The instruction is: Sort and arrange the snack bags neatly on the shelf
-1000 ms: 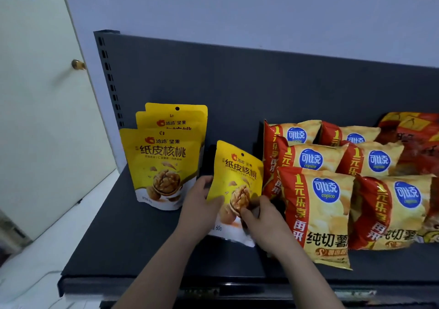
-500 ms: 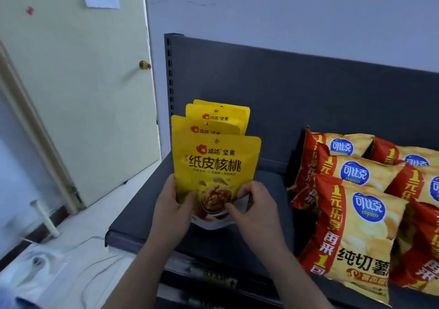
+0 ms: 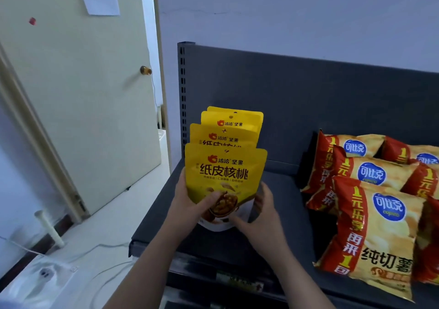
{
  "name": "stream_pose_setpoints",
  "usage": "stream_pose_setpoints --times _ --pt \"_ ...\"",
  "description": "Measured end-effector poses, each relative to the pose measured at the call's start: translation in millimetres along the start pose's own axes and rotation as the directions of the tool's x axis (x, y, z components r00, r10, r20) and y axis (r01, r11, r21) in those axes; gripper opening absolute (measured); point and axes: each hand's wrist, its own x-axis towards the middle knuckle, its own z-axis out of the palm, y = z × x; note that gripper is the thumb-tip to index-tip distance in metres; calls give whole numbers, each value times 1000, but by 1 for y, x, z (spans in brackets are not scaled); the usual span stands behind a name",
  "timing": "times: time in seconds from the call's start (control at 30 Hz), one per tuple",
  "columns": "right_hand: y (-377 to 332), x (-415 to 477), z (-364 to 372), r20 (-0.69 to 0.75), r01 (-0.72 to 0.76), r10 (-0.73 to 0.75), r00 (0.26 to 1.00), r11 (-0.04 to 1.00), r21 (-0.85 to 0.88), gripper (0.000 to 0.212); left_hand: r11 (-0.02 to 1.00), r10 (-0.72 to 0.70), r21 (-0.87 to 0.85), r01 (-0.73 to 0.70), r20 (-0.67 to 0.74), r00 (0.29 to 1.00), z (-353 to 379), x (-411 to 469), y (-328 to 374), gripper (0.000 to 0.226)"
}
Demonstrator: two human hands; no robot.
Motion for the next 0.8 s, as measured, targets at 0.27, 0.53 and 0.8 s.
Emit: stream_pose_setpoints --times 0.27,0.53,0.8 --pt "-7 22 -11 163 -76 61 985 993 92 99 999 -19 -26 23 152 988 -11 30 -1 113" --pt "-6 33 -7 189 -110 96 977 992 60 83 999 -41 -8 43 167 985 -11 33 -14 98" --pt "3 28 -7 139 -93 93 986 996 -8 82 999 -20 -23 25 171 985 -5 28 -17 95"
